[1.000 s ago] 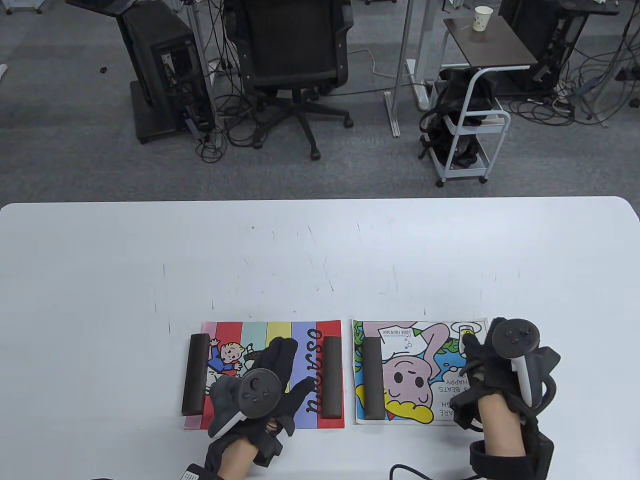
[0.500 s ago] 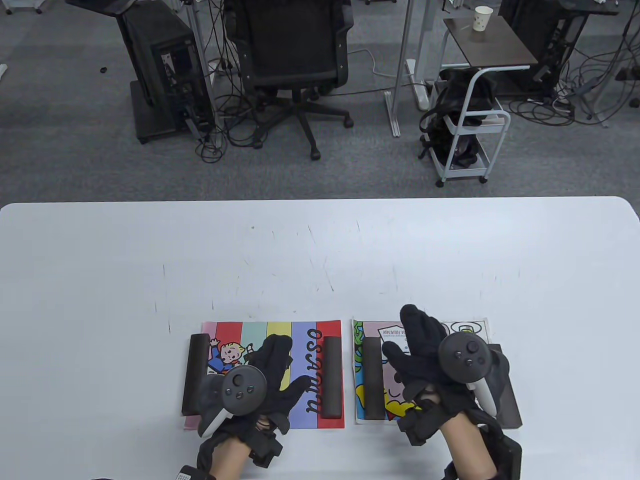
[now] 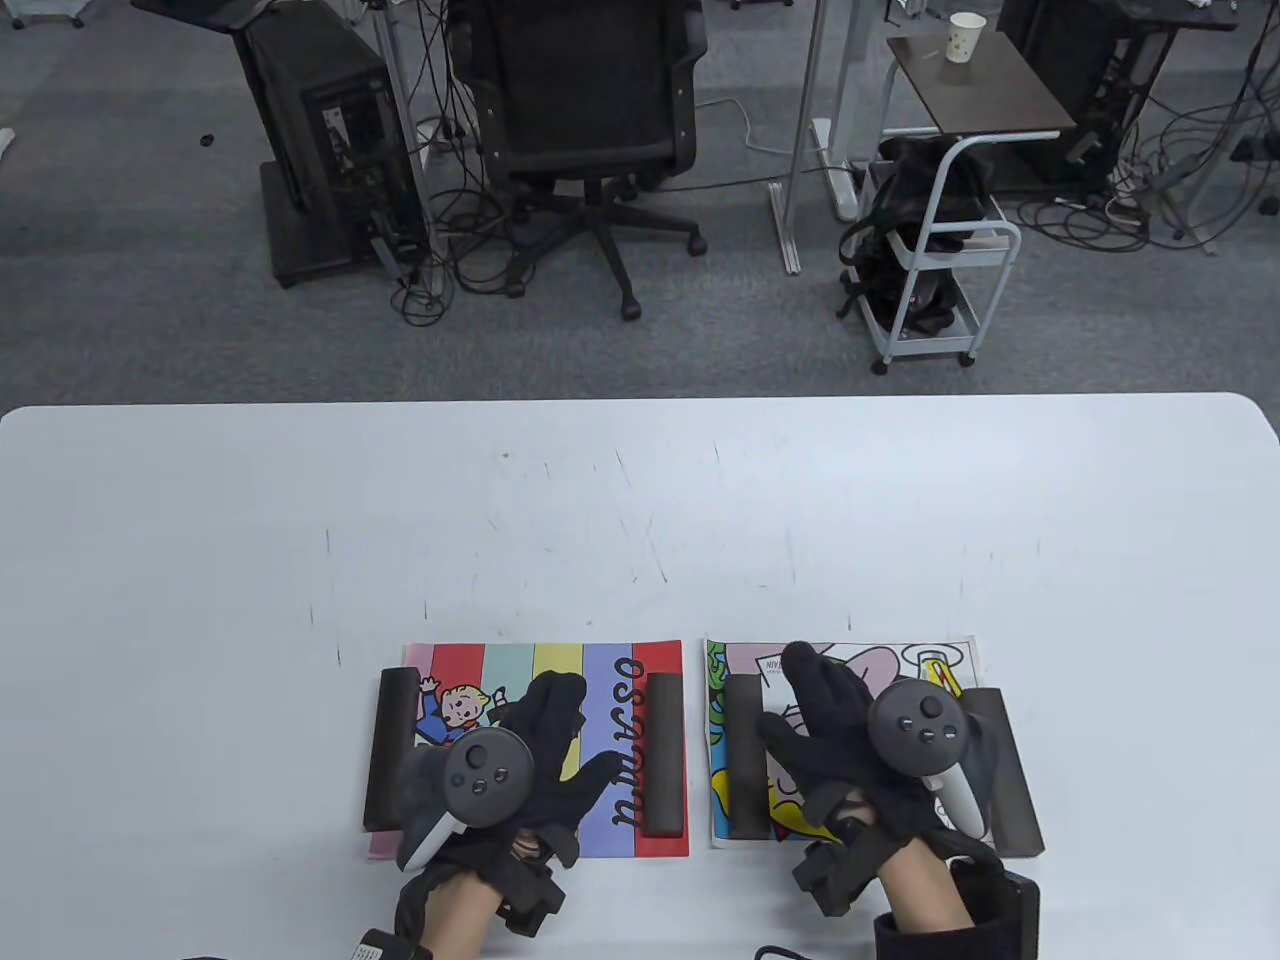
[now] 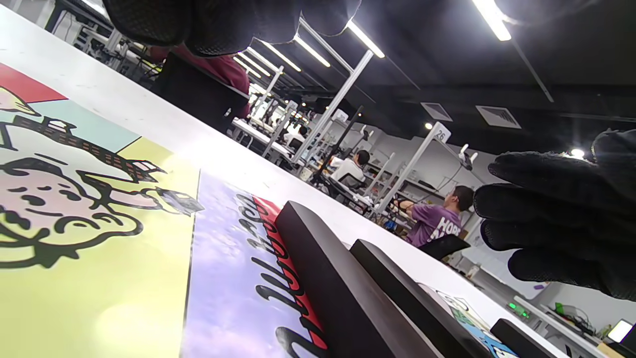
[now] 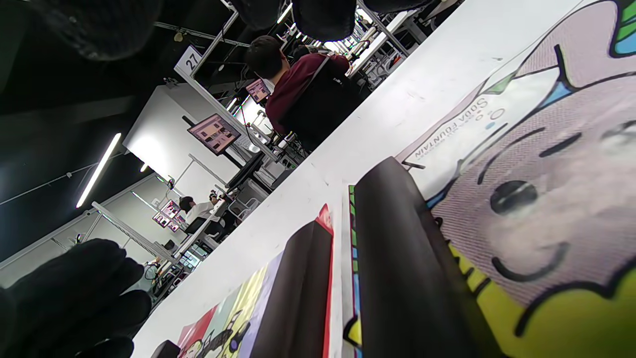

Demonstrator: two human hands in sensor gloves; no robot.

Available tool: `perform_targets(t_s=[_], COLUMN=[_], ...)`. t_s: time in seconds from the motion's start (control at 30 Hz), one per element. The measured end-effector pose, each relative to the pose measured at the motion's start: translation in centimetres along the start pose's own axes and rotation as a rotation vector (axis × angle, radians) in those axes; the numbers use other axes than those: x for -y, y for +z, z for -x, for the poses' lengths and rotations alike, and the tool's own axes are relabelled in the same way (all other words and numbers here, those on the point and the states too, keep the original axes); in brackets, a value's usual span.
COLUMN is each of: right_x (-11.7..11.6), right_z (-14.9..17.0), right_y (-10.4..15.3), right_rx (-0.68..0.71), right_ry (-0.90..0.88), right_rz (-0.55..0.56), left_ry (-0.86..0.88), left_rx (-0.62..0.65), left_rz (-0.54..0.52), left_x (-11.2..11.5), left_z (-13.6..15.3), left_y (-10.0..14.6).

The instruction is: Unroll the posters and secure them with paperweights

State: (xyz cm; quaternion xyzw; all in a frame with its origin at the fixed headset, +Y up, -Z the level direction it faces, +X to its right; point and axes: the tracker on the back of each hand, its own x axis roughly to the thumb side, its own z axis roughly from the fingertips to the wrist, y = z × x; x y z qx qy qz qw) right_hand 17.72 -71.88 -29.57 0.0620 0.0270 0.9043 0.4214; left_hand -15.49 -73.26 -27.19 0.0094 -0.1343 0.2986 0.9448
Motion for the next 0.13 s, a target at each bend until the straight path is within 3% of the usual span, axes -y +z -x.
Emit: perform_targets(t_s=[0.13], right_x=[0.04], right_z=[0.00], right_y=[0.01], right_rx=[-0.002], right_ry=[0.001], right_rz=[-0.006], left_ry=[-0.006], left_rx=[-0.001], left_rz=[0.015], left_x=[0.01], left_z=[0.01], left_y=[-0.06])
